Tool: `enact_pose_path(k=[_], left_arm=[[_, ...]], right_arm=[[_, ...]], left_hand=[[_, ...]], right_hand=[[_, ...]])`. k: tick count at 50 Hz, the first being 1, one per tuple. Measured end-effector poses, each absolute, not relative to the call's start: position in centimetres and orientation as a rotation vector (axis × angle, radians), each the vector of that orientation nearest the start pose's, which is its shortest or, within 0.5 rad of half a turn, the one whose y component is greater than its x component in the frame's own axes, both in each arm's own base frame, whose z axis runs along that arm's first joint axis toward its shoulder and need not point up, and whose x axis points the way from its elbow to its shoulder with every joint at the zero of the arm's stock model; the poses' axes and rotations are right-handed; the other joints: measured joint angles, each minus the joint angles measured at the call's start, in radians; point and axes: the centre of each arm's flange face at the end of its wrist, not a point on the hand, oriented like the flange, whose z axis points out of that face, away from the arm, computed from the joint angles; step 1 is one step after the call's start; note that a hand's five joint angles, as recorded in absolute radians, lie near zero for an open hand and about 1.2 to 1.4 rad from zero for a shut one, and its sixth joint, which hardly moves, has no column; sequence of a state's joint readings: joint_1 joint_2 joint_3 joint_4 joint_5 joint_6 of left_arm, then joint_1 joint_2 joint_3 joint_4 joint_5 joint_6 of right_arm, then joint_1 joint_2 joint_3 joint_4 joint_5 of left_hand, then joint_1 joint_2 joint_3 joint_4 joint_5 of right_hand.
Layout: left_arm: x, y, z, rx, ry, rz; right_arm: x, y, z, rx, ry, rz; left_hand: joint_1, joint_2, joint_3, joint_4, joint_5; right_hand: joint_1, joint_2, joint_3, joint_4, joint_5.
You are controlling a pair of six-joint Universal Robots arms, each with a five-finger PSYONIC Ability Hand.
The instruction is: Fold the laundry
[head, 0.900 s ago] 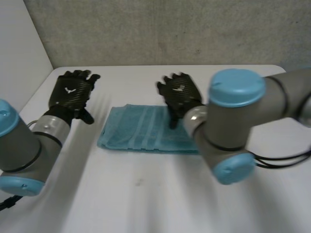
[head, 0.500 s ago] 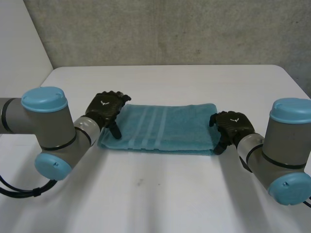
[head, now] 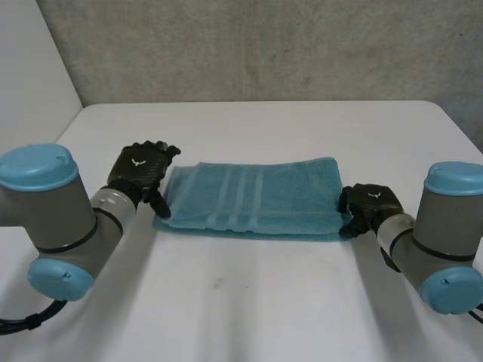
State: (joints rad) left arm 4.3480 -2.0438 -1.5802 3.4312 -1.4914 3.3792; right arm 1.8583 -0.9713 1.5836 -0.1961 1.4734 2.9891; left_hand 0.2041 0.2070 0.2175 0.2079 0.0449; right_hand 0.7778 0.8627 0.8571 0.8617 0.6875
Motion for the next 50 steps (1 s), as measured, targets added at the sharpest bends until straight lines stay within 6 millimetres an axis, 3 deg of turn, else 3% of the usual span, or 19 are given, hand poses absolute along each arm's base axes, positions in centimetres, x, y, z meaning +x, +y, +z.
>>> enact_pose_path(k=[3, 9, 17, 28, 32, 35, 38, 42, 43, 45, 50], left_arm=[[-26.1, -30.1, 17.1, 0.820, 2.387, -2.096], [-25.8, -30.4, 17.2, 0.802, 2.380, -2.101], [-25.5, -30.3, 17.4, 0.792, 2.379, -2.099], [-24.5, -30.4, 18.5, 0.750, 2.354, -2.119], [-24.0, -30.7, 18.8, 0.727, 2.346, -2.123], [-23.7, -30.9, 19.0, 0.707, 2.340, -2.125], [-23.4, -31.1, 19.2, 0.691, 2.334, -2.129], [-22.9, -31.2, 19.6, 0.667, 2.324, -2.133], [-22.9, -31.3, 19.6, 0.664, 2.322, -2.134], [-22.6, -31.3, 19.7, 0.654, 2.318, -2.134], [-22.4, -31.4, 20.1, 0.645, 2.309, -2.143]], right_arm=[[23.6, -30.6, 11.5, -0.619, 2.427, -1.615], [23.7, -30.5, 11.4, -0.613, 2.420, -1.617], [23.4, -30.9, 12.0, -0.597, 2.413, -1.661], [21.8, -33.9, 16.7, -0.575, 2.353, -1.891], [25.3, -33.3, 19.5, -0.676, 2.195, -1.967], [29.7, -31.5, 21.4, -0.777, 2.035, -1.982], [33.6, -29.3, 21.9, -0.868, 1.912, -1.948], [39.2, -25.0, 20.5, -1.021, 1.754, -1.826], [39.9, -24.3, 20.2, -1.041, 1.736, -1.807], [42.1, -21.9, 18.3, -1.124, 1.686, -1.725], [43.9, -19.1, 14.9, -1.252, 1.661, -1.636]], left_hand=[[0.000, 0.000, 0.000, 0.000, 0.000], [0.000, 0.000, 0.000, 0.000, 0.000], [0.000, 0.000, 0.000, 0.000, 0.000], [0.000, 0.000, 0.000, 0.000, 0.000], [0.000, 0.000, 0.000, 0.000, 0.000], [0.000, 0.000, 0.000, 0.000, 0.000], [0.000, 0.000, 0.000, 0.000, 0.000], [0.000, 0.000, 0.000, 0.000, 0.000], [0.000, 0.000, 0.000, 0.000, 0.000], [0.000, 0.000, 0.000, 0.000, 0.000], [0.000, 0.000, 0.000, 0.000, 0.000]], right_hand=[[0.002, 0.010, 0.011, 0.009, 0.008], [0.051, 0.304, 0.307, 0.309, 0.225], [0.075, 0.311, 0.322, 0.329, 0.235], [0.075, 0.311, 0.323, 0.329, 0.275], [0.075, 0.315, 0.325, 0.331, 0.288], [0.075, 0.315, 0.325, 0.331, 0.292], [0.075, 0.315, 0.325, 0.331, 0.295], [0.075, 0.315, 0.325, 0.331, 0.295], [0.075, 0.315, 0.325, 0.331, 0.295], [0.075, 0.315, 0.325, 0.331, 0.294], [0.075, 0.315, 0.325, 0.331, 0.294]])
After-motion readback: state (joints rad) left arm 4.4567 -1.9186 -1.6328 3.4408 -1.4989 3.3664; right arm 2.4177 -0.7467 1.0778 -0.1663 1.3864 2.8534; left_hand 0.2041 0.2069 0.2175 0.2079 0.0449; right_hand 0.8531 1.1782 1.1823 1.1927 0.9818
